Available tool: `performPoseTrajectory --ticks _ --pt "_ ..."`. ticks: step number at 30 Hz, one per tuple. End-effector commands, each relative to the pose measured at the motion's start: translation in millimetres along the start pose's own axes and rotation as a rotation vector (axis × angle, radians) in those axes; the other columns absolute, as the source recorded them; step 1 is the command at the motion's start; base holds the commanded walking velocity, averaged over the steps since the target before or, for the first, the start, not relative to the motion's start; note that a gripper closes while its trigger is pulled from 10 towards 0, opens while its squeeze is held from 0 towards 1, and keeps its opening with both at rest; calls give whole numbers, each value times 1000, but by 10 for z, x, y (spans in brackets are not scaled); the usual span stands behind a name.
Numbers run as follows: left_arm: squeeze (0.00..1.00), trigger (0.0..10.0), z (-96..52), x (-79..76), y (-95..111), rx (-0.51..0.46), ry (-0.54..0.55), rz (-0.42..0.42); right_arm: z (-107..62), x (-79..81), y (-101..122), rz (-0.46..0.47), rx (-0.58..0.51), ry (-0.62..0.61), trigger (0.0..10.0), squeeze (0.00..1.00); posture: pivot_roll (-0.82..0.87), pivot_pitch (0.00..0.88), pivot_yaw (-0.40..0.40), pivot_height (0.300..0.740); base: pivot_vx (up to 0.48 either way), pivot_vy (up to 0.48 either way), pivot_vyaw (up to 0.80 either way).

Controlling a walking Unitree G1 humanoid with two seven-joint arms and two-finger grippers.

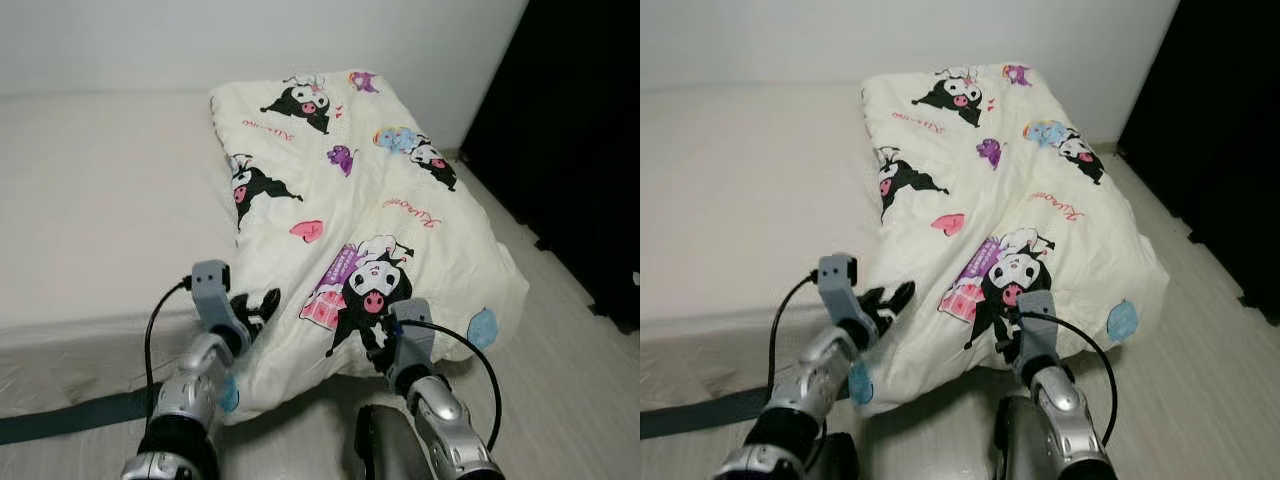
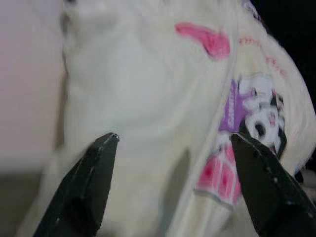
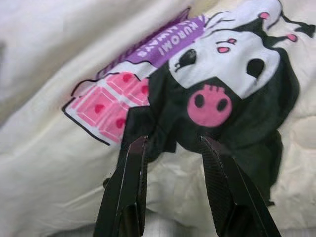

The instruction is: Clean up the room

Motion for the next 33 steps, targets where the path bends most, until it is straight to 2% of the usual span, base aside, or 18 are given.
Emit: performPoseTrajectory --ticks 1,2,3,4,5,8,13,15,16,17,22,23,24,25,33 --pt "1000 10000 -36 112 -50 12 36 -16 -45 -10 -58 11 10 -5 10000 0 -90 267 -47 555 0 0 0" --pt "1000 10000 -36 112 -50 12 36 -16 -45 -10 -58 11 10 -5 10000 0 -90 267 -47 555 0 0 0" --pt "169 10000 -12 189 -44 37 54 10 -82 13 -95 17 18 -1 10000 0 -92 295 -40 555 0 0 0" --pt "0 10000 -11 187 -107 79 33 13 -104 30 -120 20 24 3 10000 0 -91 302 -38 555 0 0 0" --pt "0 10000 -11 187 -107 79 33 13 -104 30 -120 20 24 3 10000 0 -91 302 -38 555 0 0 0" --pt "0 10000 -29 137 -294 176 -36 -17 -145 60 -156 27 31 9 10000 0 -93 319 -30 555 0 0 0" --pt "0 10000 -55 123 -408 222 -60 -25 -171 75 -165 29 31 9 10000 0 -97 326 -23 555 0 0 0" --pt "0 10000 -59 173 -455 242 -23 36 -190 76 -166 31 31 5 10000 0 -103 339 -13 555 0 0 0" --pt "0 10000 -59 173 -455 242 -23 36 -190 76 -166 31 31 5 10000 0 -103 339 -13 555 0 0 0" --pt "0 10000 -45 225 -451 247 22 76 -204 76 -162 32 30 2 10000 0 -107 344 -10 555 0 0 0" --pt "0 10000 3 238 -376 222 51 40 -216 69 -151 33 27 -2 10000 0 -110 348 -7 555 0 0 0" --pt "0 7804 24 243 -338 210 64 28 -221 63 -148 32 27 -4 10000 0 -110 349 -6 555 0 0 0" --pt "0 7804 24 243 -338 210 64 28 -221 63 -148 32 27 -4 10000 0 -110 349 -6 555 0 0 0" --pt "0 0 59 278 -253 188 100 12 -228 48 -151 31 28 -7 10000 0 -110 349 -6 555 0 0 0" --pt "0 0 56 362 -181 181 125 29 -236 59 -158 30 32 -7 10000 0 -107 346 -7 555 0 0 0"
Point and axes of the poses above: a point about 5 cm out from each wrist's last joint towards the gripper, its own z axis pointing out of the wrist towards the gripper, its own y axis along the axis of the wrist's last joint, x = y × z, the point moved 5 cm from there along z, pointing out of the wrist towards the gripper
